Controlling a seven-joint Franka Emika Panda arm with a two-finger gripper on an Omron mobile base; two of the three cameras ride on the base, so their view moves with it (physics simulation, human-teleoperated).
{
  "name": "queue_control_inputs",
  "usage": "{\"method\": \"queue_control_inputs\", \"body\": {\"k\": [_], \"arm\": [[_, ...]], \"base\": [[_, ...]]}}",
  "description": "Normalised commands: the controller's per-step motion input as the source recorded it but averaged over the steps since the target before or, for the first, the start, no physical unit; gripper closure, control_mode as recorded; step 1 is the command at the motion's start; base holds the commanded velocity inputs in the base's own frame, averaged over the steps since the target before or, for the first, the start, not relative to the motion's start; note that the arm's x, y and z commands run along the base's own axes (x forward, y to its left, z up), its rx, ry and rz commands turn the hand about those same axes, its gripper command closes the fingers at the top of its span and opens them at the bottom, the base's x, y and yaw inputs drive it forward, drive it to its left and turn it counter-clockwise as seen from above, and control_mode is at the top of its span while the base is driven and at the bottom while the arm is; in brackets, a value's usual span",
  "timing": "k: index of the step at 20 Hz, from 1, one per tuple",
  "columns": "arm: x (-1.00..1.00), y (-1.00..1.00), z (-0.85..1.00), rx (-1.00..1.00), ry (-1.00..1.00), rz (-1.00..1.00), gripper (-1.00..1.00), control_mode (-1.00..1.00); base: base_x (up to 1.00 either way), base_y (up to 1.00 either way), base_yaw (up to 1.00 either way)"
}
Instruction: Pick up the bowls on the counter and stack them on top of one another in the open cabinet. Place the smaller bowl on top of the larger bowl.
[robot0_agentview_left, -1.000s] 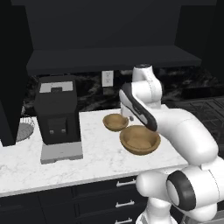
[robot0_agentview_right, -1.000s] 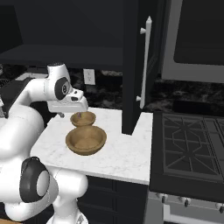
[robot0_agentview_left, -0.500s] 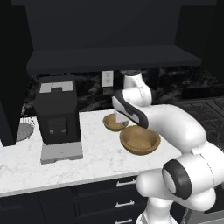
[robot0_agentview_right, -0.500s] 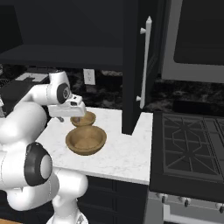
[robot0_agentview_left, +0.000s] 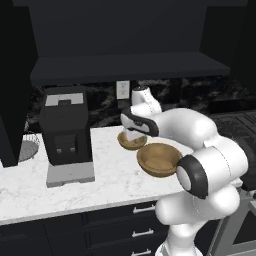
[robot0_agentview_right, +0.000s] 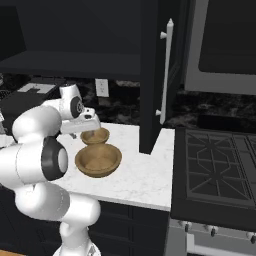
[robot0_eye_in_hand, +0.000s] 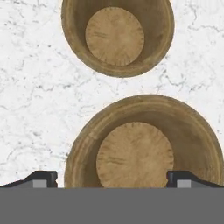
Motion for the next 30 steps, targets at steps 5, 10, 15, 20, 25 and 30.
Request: {"method": "queue_control_inputs", "body": {"k": [5, 10, 15, 20, 25, 30], "arm": [[0.43, 0.22, -0.44, -0.05, 0.00, 0.22, -1.00, -1.00], [0.44, 0.07, -0.51, -0.01, 0.00, 0.16, -1.00, -1.00], [0.27, 0.00, -0.44, 0.00, 0.00, 0.15, -1.00, -1.00], [0.24, 0.01, -0.28, 0.00, 0.00, 0.13, -1.00, -1.00], [0.29, 0.00, -0.25, 0.00, 0.00, 0.11, -1.00, -1.00], [0.43, 0.00, -0.33, 0.00, 0.00, 0.10, -1.00, -1.00]], "base": [[0.00, 0.00, 0.00], [0.00, 0.00, 0.00], [0.00, 0.00, 0.00], [0.00, 0.00, 0.00], [0.00, 0.00, 0.00], [0.00, 0.00, 0.00]]}}
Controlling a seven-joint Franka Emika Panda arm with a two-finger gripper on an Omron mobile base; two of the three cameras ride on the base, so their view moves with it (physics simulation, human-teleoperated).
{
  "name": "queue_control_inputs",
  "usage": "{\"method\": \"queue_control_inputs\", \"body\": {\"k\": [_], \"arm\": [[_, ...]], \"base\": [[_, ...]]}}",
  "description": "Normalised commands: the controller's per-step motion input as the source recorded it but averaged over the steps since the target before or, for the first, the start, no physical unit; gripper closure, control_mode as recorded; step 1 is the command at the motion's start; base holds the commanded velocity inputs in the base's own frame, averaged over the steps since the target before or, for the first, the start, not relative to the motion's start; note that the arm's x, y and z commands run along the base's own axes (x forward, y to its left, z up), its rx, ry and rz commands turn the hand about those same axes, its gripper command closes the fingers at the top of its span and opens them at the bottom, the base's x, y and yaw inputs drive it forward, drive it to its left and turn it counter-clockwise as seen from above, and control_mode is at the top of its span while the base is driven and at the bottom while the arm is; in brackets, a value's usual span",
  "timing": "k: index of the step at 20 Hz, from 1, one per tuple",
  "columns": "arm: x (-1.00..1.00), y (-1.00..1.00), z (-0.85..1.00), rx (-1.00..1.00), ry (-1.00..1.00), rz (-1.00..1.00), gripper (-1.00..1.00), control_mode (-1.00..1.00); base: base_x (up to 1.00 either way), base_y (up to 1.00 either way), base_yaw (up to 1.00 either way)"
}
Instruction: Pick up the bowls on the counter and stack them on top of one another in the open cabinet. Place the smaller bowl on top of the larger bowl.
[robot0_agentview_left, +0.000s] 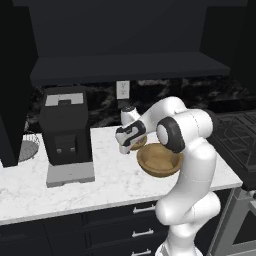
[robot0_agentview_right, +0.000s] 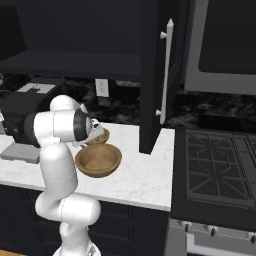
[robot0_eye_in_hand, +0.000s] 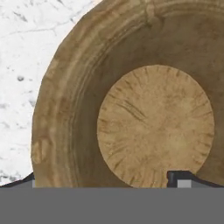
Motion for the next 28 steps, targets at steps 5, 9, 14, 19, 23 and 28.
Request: {"method": "queue_control_inputs", "body": {"k": [5, 9, 14, 19, 23, 28], "arm": [[0.27, 0.00, -0.18, 0.00, 0.00, 0.08, 1.00, -1.00], [-0.06, 0.00, 0.00, 0.00, -0.01, 0.04, 1.00, -1.00], [-0.33, 0.00, 0.10, 0.00, -0.09, 0.03, 1.00, -1.00], [-0.63, 0.00, 0.77, 0.00, -0.24, 0.10, 1.00, -1.00], [-0.58, 0.00, 1.00, -0.01, -0.21, 0.07, 1.00, -1.00], [-0.96, -0.10, 0.74, 0.00, -0.05, 0.00, 1.00, -1.00]], "base": [[0.00, 0.00, 0.00], [0.00, 0.00, 0.00], [0.00, 0.00, 0.00], [0.00, 0.00, 0.00], [0.00, 0.00, 0.00], [0.00, 0.00, 0.00]]}}
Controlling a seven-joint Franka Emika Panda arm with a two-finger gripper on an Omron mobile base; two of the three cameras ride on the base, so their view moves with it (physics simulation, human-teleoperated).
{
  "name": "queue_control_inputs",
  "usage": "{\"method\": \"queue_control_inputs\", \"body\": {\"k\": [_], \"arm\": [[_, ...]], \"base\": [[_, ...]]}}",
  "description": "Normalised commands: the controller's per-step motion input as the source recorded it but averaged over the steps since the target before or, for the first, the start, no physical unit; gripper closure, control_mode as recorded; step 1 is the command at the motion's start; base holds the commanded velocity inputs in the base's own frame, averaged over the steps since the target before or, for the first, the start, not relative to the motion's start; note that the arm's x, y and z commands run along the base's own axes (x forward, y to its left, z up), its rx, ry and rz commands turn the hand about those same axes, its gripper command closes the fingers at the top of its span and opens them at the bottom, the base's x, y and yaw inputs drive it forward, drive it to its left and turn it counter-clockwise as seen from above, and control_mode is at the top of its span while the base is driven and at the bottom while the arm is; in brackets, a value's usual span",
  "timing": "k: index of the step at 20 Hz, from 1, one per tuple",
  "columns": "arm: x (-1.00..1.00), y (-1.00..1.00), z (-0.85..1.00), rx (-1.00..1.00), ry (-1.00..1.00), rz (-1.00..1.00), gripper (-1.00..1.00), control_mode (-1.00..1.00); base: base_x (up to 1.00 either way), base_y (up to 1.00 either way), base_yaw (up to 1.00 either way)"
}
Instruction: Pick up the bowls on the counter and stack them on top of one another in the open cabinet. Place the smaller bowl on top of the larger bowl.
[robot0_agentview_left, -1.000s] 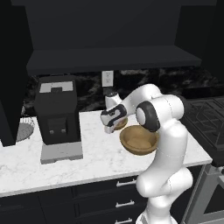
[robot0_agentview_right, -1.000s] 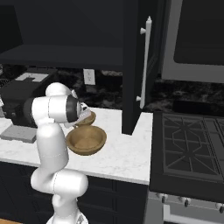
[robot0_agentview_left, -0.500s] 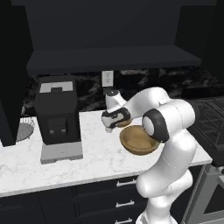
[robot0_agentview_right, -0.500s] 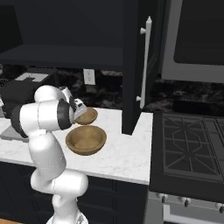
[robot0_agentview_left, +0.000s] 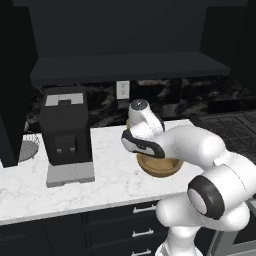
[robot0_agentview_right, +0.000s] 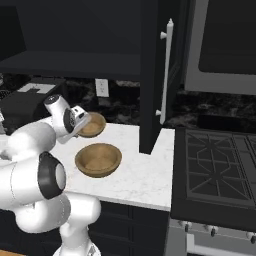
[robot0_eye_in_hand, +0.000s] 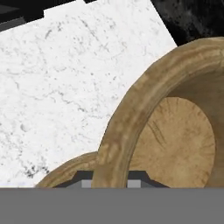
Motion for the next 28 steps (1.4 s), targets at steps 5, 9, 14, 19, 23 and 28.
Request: {"method": "queue_control_inputs", "body": {"k": [5, 9, 14, 19, 23, 28], "arm": [[-1.00, -0.52, 0.12, 0.02, 0.10, -0.12, 1.00, -1.00], [-0.72, -0.51, -0.28, 0.00, 0.10, -0.17, 1.00, -1.00], [-0.09, -0.07, -0.65, -0.01, 0.09, -0.09, 1.00, -1.00], [0.35, 0.01, -0.26, -0.01, 0.01, -0.02, 1.00, -1.00], [0.46, 0.08, -0.05, 0.00, 0.00, 0.00, 1.00, -1.00], [0.01, 0.07, -0.12, 0.00, 0.00, 0.00, -1.00, -1.00]], "base": [[0.00, 0.00, 0.00], [0.00, 0.00, 0.00], [0.00, 0.00, 0.00], [0.00, 0.00, 0.00], [0.00, 0.00, 0.00], [0.00, 0.00, 0.00]]}}
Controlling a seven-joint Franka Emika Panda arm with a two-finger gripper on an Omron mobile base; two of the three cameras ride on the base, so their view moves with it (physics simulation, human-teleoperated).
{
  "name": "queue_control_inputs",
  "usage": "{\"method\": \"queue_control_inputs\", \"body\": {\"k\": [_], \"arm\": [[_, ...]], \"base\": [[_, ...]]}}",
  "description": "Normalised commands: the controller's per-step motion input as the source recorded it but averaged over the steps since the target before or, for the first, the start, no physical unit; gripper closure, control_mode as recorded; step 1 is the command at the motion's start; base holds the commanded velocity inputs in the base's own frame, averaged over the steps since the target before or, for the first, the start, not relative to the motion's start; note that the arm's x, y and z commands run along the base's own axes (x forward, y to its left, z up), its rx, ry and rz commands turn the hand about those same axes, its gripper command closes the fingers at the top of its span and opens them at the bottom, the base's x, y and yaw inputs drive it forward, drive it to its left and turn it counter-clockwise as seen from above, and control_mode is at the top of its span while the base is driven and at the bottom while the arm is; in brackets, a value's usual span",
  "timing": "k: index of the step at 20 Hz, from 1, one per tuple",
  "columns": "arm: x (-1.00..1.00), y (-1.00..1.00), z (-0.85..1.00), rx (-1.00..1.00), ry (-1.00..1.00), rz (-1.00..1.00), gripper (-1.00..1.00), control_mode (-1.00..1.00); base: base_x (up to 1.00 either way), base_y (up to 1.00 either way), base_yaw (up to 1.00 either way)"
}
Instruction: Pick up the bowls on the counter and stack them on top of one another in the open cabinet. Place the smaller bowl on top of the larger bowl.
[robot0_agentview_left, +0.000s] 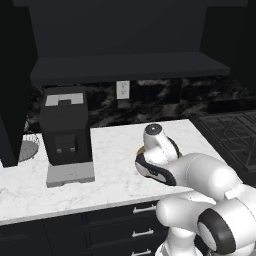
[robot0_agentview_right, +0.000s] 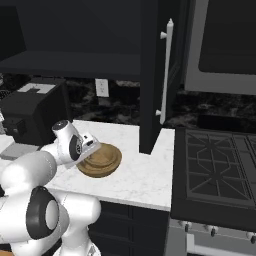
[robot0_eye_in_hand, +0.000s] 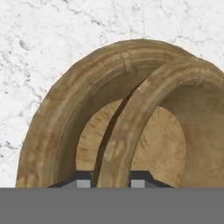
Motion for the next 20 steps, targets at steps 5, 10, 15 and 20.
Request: {"method": "queue_control_inputs", "body": {"k": [5, 10, 15, 20], "arm": [[0.00, 0.00, 0.13, 0.00, 0.00, 0.00, -1.00, -1.00], [-0.37, 0.06, 0.52, 0.00, -0.01, 0.00, -1.00, -1.00], [-0.25, 0.02, 0.04, 0.00, 0.08, 0.00, -1.00, -1.00], [0.00, 0.00, -0.66, 0.00, 0.18, 0.00, -1.00, -1.00]], "base": [[0.00, 0.00, 0.00], [0.00, 0.00, 0.00], [0.00, 0.00, 0.00], [0.00, 0.00, 0.00]]}}
